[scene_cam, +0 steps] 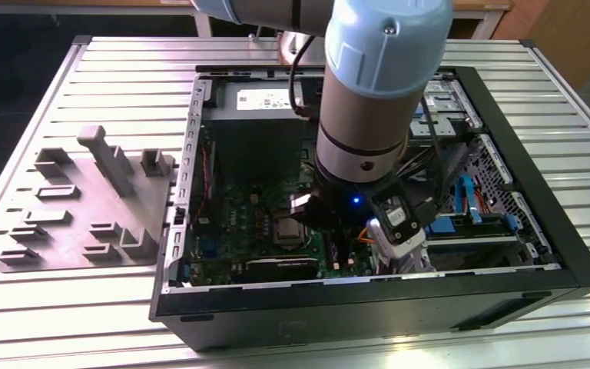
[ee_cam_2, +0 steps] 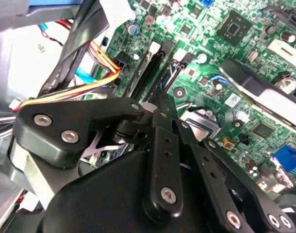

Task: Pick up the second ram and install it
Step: 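Press down the second ram until it locks into place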

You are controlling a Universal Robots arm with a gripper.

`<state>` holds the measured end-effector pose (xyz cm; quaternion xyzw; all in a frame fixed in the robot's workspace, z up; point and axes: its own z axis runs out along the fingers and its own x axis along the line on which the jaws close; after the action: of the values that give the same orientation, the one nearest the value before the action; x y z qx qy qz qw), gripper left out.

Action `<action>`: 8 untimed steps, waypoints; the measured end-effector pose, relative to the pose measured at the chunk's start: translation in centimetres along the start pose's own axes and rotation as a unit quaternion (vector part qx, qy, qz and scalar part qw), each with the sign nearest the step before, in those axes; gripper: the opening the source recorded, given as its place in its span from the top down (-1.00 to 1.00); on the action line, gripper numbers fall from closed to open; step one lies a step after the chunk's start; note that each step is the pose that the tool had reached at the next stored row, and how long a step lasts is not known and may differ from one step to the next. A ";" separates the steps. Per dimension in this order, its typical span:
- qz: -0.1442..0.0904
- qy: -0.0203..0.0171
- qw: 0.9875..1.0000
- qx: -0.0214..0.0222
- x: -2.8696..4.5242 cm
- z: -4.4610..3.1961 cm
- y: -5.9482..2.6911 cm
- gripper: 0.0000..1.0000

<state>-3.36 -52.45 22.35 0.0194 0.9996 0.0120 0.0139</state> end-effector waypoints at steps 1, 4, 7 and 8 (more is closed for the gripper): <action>0.000 0.000 1.000 0.000 0.00 0.07 -0.02 0.80; 0.000 0.000 1.000 0.000 0.00 0.18 -0.02 0.80; 0.000 0.000 1.000 0.001 0.01 0.46 -0.05 0.80; 0.000 0.000 1.000 0.001 0.01 0.52 -0.05 0.80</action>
<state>-3.35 -52.49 21.83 0.0193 0.9997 0.0113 0.0137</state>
